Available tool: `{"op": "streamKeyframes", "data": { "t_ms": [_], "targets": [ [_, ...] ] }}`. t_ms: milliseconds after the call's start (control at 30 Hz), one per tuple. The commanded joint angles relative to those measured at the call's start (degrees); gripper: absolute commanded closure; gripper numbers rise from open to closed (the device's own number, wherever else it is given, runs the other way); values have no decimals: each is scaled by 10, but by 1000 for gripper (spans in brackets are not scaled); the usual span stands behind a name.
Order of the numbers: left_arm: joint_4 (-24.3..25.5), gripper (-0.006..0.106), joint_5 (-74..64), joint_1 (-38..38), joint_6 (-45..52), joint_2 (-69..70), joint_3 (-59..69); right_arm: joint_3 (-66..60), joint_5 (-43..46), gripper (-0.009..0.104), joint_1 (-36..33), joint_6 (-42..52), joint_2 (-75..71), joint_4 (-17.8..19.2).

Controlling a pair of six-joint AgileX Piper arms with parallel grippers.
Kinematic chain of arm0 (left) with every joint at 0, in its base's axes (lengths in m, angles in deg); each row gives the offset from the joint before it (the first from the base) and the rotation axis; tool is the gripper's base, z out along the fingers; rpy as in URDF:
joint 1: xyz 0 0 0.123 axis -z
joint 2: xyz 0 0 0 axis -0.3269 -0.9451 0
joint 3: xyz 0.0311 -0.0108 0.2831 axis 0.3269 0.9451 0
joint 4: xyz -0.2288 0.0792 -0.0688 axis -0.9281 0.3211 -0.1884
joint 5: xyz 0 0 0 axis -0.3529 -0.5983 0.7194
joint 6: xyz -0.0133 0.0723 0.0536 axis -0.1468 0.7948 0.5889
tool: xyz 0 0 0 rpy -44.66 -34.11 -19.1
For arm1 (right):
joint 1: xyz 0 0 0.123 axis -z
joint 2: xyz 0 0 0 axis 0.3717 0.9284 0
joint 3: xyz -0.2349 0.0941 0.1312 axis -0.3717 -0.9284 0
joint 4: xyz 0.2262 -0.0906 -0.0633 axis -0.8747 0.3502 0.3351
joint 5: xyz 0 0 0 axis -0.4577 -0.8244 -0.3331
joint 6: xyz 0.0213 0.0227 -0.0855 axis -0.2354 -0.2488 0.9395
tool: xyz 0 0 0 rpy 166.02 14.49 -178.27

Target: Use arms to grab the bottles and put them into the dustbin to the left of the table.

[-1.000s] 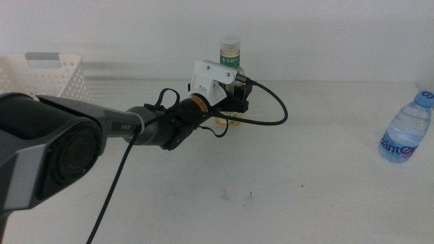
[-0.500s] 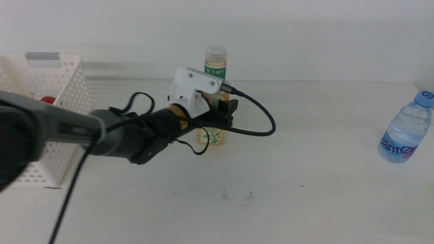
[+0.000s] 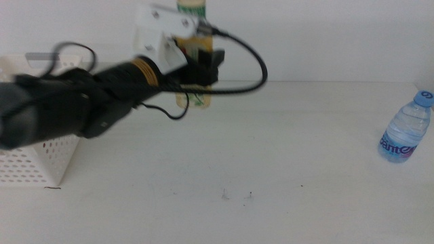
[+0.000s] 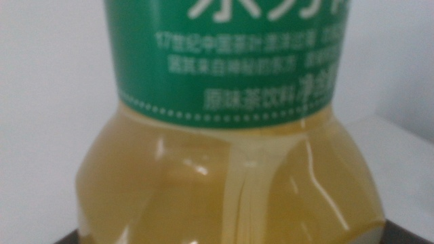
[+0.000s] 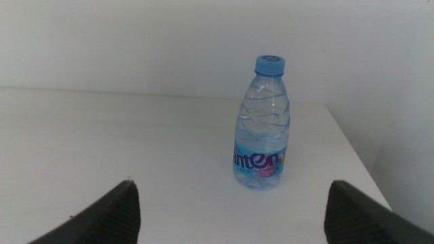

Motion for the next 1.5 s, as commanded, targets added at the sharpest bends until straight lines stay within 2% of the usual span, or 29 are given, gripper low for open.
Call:
{"op": "streamKeyframes", "data": {
  "t_ms": [0,133,433,533,667,900,1067,1167,1333,1467],
  "targets": [
    [5,100,5,-2,-29,45,-4,-2,7,6,5,3,-3,2],
    [22,100,-39,-2,-46,82,-4,-2,7,6,5,3,-3,2],
    [18,100,-61,-1,-76,107,-4,-2,7,6,5,3,-3,2],
    [-34,100,-130,-1,-51,117,-13,-2,7,6,5,3,-3,2],
    [-109,100,-242,-1,64,119,-42,-2,7,6,5,3,-3,2],
    [-138,100,-438,-1,142,118,-135,-2,7,6,5,3,-3,2],
    [-252,100,-520,-22,284,118,-217,-2,7,6,5,3,-3,2],
    [-297,100,-553,-43,331,117,-259,-2,7,6,5,3,-3,2],
    [-329,100,-637,-95,379,101,-330,-2,7,6,5,3,-3,2],
    [-330,100,-711,-146,399,78,-383,-2,7,6,5,3,-3,2]
  ]
}}
